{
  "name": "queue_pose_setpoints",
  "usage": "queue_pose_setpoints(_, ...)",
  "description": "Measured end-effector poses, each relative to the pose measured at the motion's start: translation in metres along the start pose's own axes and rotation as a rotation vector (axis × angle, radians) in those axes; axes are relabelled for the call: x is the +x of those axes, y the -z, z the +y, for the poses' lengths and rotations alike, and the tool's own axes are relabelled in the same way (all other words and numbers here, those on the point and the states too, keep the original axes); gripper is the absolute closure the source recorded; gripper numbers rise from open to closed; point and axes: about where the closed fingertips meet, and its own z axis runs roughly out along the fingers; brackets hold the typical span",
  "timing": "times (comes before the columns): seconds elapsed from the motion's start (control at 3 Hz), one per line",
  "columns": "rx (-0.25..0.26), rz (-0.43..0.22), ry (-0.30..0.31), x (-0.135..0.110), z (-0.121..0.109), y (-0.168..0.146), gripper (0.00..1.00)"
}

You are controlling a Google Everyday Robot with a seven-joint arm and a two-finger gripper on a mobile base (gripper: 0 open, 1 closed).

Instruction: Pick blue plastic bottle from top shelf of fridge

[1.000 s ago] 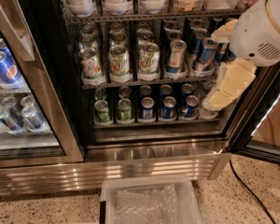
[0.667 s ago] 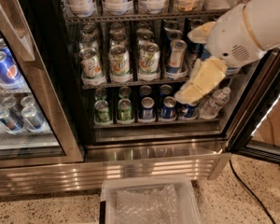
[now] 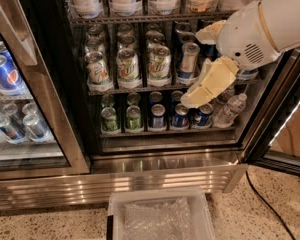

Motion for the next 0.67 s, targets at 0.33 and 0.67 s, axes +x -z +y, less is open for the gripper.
queue_pose_setpoints(0.33,0.002,-0.038,0.011,-0.006,0.001,-0.018,0.00)
queue_pose_setpoints(0.67,0.046,-0.109,0.021,-0.026,0.000,-0.046,0.00)
